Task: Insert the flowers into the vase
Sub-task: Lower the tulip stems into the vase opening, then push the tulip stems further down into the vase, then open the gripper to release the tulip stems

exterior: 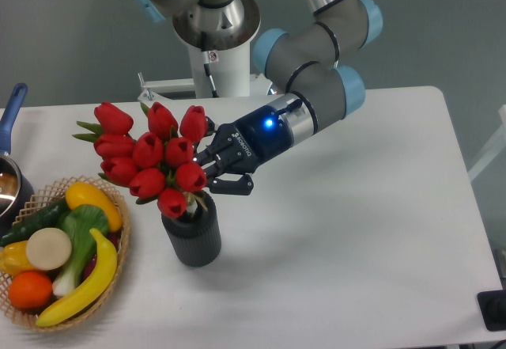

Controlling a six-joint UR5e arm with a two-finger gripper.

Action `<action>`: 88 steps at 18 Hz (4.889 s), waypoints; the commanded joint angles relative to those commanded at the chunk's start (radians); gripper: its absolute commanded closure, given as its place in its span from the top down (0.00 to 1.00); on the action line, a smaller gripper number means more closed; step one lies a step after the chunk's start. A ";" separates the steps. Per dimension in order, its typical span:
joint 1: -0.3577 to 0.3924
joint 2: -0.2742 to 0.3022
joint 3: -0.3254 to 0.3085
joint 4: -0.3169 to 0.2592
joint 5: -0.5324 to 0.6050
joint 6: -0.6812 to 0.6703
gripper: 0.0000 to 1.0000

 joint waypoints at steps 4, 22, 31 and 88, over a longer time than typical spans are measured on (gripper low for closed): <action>0.002 -0.006 -0.026 0.000 0.000 0.002 0.21; 0.003 -0.072 -0.051 0.002 0.011 0.089 0.22; 0.011 -0.091 -0.057 0.008 0.012 0.101 0.22; 0.024 -0.127 -0.143 0.006 0.051 0.284 0.46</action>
